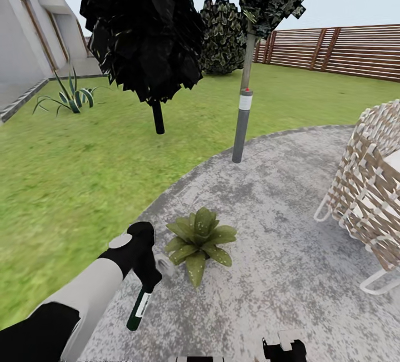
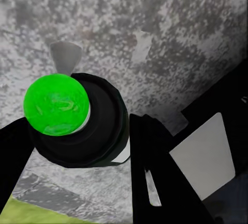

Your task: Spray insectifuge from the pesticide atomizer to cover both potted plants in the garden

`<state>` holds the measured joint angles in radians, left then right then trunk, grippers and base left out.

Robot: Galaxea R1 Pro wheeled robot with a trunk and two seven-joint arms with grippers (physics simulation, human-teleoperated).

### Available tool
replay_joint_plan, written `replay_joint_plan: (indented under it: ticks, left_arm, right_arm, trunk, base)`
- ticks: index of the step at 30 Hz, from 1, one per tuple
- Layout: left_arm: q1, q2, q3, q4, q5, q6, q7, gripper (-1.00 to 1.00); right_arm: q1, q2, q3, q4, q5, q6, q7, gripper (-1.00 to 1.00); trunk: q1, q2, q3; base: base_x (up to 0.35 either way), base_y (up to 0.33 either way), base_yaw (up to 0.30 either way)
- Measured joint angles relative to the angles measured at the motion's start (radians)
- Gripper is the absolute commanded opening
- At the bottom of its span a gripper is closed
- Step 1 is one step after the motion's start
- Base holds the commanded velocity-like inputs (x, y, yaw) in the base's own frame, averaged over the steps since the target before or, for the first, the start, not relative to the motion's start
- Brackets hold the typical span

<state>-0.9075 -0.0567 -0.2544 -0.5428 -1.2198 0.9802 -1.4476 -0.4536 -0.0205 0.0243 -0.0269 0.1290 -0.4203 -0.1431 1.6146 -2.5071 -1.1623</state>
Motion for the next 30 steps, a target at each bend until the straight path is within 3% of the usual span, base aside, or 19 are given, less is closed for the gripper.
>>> replay_joint_plan:
  ticks: [3,7,11,16,30]
  left_arm:
    - [0.0,-0.008,0.091,-0.023,0.001,0.0,0.098,-1.0]
    - [0.0,-0.025,0.131,-0.032,0.01,0.002,0.138,-1.0]
    - [0.005,-0.043,0.135,-0.024,0.018,0.003,0.143,-1.0]
    - [0.07,-0.044,0.13,-0.023,0.013,-0.002,0.149,-1.0]
    - [0.079,-0.041,0.13,-0.032,0.007,0.002,0.151,-1.0]
  right_arm:
    - [0.0,0.001,0.001,0.0,0.0,0.0,0.0,1.0]
    - [0.0,0.001,0.001,0.0,0.0,0.0,0.0,1.0]
    - [0.0,-0.001,0.001,0.0,0.001,0.0,0.0,1.0]
    - [0.0,-0.001,0.001,0.0,0.001,0.0,0.0,1.0]
    - [0.0,0.0,-0.001,-0.002,-0.001,0.001,0.0,1.0]
  trunk:
    - [0.0,0.0,0.0]
    - [0.0,0.0,0.0]
    - [0.0,0.0,0.0]
    - [0.0,0.0,0.0]
    - [0.0,0.0,0.0]
  base:
    - [0.0,0.0,0.126]
    - [0.0,0.0,0.026]
    - [0.0,0.0,0.003]
    - [0.0,0.0,0.0]
    - [0.0,0.0,-0.154]
